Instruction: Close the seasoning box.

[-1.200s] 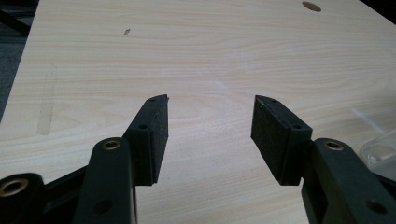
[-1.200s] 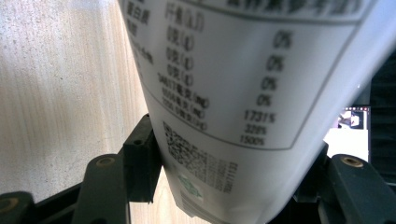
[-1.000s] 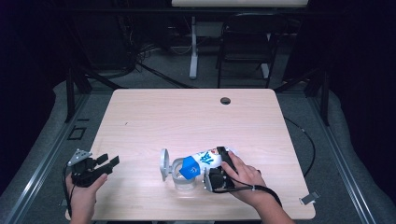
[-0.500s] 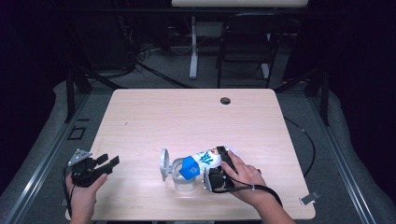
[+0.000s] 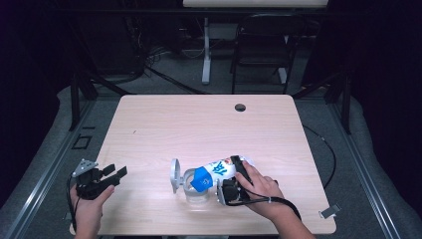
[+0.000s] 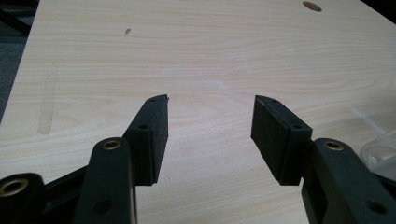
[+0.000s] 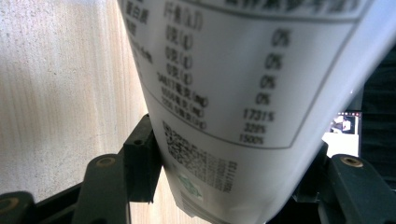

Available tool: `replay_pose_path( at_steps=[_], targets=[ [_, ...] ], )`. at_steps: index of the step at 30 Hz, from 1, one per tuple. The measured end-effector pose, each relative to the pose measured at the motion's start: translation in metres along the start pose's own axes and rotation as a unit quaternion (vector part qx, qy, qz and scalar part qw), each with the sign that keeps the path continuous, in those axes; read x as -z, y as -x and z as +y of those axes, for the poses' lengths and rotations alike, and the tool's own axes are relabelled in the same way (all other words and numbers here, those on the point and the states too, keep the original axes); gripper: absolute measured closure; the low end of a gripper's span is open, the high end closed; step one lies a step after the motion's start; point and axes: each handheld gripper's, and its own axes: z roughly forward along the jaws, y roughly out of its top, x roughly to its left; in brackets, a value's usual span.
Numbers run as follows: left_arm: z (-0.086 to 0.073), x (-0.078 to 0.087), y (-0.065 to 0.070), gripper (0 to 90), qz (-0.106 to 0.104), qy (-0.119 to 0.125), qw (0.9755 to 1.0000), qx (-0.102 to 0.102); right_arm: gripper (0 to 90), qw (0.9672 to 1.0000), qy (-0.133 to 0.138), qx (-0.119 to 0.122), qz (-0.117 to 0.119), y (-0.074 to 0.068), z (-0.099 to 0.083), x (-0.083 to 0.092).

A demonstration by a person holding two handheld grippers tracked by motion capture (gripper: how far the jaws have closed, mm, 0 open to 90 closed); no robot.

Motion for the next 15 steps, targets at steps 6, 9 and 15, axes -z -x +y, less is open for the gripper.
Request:
replay_pose_path(
  at_steps=[6,9,15],
  targets=[
    [0.0001,0.0001,0.0,46.9,0.0,0.0,1.0,0.0,39.9,1.0,0.002,0.007,-0.002,0.0007,0.0009,0.0006],
    [0.0001,0.0,-0.0001,46.9,0.0,0.0,1.0,0.0,40.0,0.9999,-0.002,0.012,-0.006,0.0014,0.0015,0.0015],
    [0.0,0.0,-0.0002,46.9,0.0,0.001,1.0,0.001,40.2,0.9999,0.002,0.011,-0.006,0.0016,0.0018,0.001]
  ],
)
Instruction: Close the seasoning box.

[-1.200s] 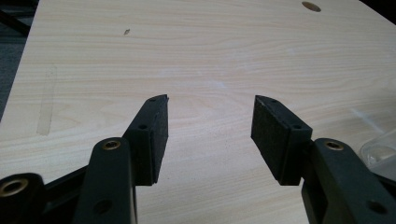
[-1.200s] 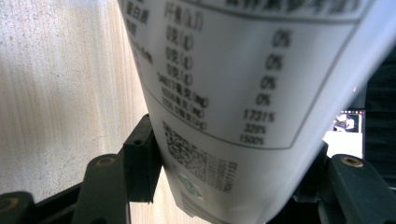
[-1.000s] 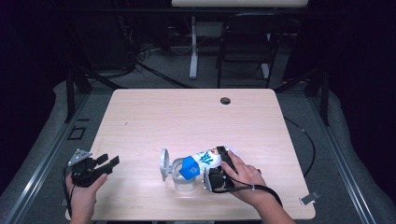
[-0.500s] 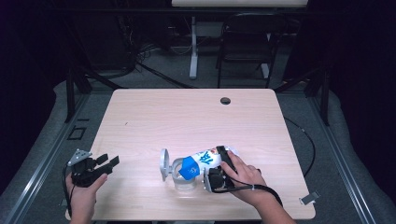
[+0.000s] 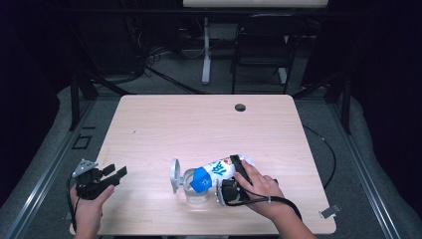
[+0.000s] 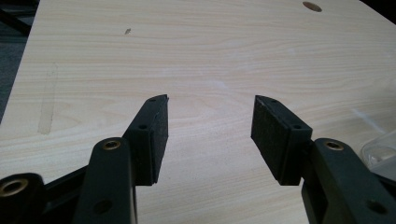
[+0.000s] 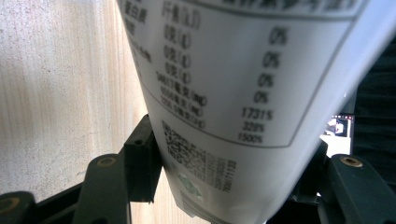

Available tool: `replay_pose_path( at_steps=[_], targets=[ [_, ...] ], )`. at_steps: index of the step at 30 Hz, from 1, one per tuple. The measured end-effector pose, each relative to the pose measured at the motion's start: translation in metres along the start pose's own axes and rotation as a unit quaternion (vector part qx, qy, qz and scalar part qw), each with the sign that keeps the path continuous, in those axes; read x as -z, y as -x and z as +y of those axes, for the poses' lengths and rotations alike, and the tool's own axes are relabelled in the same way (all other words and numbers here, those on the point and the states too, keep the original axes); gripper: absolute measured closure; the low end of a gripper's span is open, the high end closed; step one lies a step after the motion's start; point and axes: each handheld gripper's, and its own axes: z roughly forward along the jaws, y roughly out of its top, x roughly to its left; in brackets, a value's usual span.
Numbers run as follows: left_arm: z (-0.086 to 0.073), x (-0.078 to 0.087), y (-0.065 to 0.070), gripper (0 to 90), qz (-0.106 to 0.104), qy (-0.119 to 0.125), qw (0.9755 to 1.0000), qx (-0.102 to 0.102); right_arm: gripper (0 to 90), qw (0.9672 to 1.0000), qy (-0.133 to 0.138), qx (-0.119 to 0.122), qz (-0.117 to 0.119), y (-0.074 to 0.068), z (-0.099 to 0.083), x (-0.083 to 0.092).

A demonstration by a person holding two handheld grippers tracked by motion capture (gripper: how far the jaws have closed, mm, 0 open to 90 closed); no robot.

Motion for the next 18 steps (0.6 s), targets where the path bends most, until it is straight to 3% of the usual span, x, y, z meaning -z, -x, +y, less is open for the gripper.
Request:
replay_pose_path(
  at_steps=[18],
  targets=[
    [-0.0001,0.0003,-0.0009,46.9,0.001,-0.001,1.0,0.002,40.4,0.9998,-0.011,0.015,-0.006,0.0026,0.0021,0.002]
  ],
)
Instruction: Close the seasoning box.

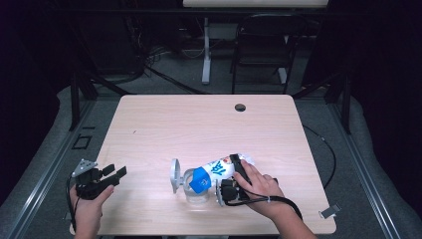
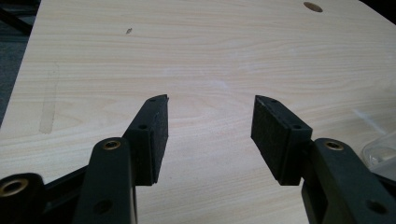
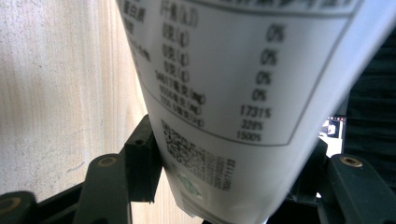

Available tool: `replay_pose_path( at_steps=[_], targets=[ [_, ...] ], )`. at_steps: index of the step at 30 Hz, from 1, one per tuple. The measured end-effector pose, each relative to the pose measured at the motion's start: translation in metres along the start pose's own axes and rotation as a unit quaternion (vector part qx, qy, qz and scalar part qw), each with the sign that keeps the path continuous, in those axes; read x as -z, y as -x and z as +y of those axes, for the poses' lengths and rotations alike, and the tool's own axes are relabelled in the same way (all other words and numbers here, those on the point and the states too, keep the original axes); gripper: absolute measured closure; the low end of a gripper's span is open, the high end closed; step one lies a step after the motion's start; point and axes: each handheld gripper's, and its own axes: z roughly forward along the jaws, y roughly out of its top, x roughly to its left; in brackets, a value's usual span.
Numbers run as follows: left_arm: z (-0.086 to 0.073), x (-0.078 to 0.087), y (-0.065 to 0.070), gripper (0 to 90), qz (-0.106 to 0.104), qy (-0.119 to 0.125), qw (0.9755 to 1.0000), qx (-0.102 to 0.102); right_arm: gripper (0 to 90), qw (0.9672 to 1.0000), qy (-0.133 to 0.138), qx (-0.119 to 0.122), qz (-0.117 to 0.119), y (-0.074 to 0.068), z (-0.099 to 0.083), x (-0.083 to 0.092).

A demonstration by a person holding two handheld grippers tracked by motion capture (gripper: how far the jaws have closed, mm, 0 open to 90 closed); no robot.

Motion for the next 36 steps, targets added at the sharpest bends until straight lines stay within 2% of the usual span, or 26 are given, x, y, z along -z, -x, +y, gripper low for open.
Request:
replay_pose_path(
  at_steps=[3,5,7,18,25,28,29,36],
  targets=[
    [-0.0001,0.0,0.0,46.9,0.0,0.0,1.0,0.0,40.4,1.0,0.001,0.006,-0.003,0.0008,0.0004,0.0003],
    [-0.0001,-0.0001,0.0001,46.9,0.0,0.0,1.0,0.0,40.4,0.9998,-0.009,0.015,-0.005,0.0022,0.0015,0.0021],
    [0.0,-0.0001,0.0002,46.9,0.0,0.0,1.0,0.0,40.4,1.0,0.004,0.006,-0.003,0.0007,0.0011,-0.0001],
    [-0.0002,-0.0003,-0.0004,46.9,0.0,-0.001,1.0,-0.001,40.5,0.9995,-0.001,0.03,-0.012,0.0027,0.0026,0.0014],
    [0.0001,-0.0001,-0.0001,46.9,0.0,0.0,1.0,0.0,40.6,0.9995,0.003,0.03,-0.012,0.0028,0.0027,0.0011],
    [0.0001,0.0,-0.0002,46.9,0.0,0.0,1.0,0.0,40.6,0.9994,0.0,0.033,-0.012,0.0033,0.0032,0.0014],
    [0.0,0.0,-0.0002,46.9,0.0,0.0,1.0,0.0,40.6,0.999,-0.01,0.04,-0.015,0.0043,0.0041,0.003],
    [-0.0001,-0.0005,-0.0001,46.9,0.0,-0.001,1.0,-0.001,40.7,0.9993,-0.005,0.035,-0.013,0.0034,0.0039,0.0022]
  ],
)
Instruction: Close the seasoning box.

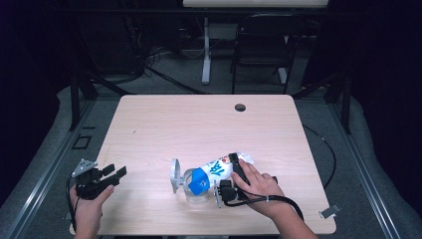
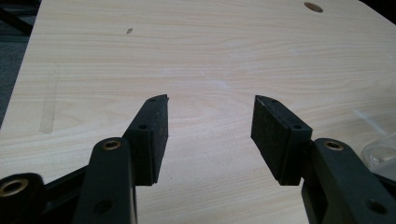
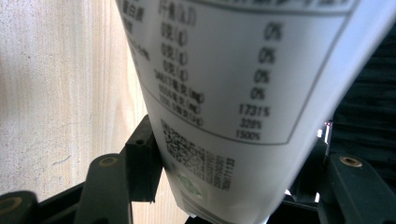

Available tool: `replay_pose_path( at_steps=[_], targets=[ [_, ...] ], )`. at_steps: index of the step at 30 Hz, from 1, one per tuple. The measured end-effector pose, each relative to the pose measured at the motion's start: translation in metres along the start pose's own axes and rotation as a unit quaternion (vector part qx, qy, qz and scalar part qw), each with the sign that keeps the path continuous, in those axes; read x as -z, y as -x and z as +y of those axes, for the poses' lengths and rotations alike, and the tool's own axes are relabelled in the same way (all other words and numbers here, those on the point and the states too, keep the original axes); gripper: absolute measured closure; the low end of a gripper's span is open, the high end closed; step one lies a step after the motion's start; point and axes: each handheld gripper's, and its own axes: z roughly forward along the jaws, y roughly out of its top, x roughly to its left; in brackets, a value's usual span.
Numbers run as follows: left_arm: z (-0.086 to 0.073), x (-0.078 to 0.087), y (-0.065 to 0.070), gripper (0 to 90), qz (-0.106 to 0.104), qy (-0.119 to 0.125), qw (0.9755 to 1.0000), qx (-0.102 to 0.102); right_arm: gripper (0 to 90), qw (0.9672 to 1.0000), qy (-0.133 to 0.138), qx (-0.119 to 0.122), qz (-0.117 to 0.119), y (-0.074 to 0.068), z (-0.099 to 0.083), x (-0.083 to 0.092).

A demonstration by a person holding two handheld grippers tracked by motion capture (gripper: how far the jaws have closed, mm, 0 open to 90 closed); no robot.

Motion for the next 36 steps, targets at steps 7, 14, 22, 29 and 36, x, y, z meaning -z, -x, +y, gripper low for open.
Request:
replay_pose_path(
  at_steps=[7,14,22,29,36],
  targets=[
    [0.0001,0.0004,0.0,46.9,0.0,0.001,1.0,0.001,40.7,1.0,-0.001,0.0,0.001,0.0001,0.0001,0.0003],
    [0.0002,0.0005,0.0,46.9,0.0,0.001,1.0,0.001,40.7,1.0,0.0,0.006,-0.002,0.0008,0.0007,0.0002],
    [0.0001,0.0007,-0.001,46.9,0.0,0.001,1.0,0.0,40.8,0.9999,-0.005,0.014,-0.003,0.0023,0.0014,0.0015],
    [0.0,0.0003,-0.0012,46.9,0.0,0.001,1.0,0.0,40.9,0.9999,-0.005,0.014,-0.004,0.0025,0.0016,0.0013],
    [-0.0003,0.0002,-0.0016,46.9,0.0,0.003,1.0,0.002,40.9,0.9999,0.002,0.012,-0.005,0.0023,0.0016,-0.0002]
  ],
)
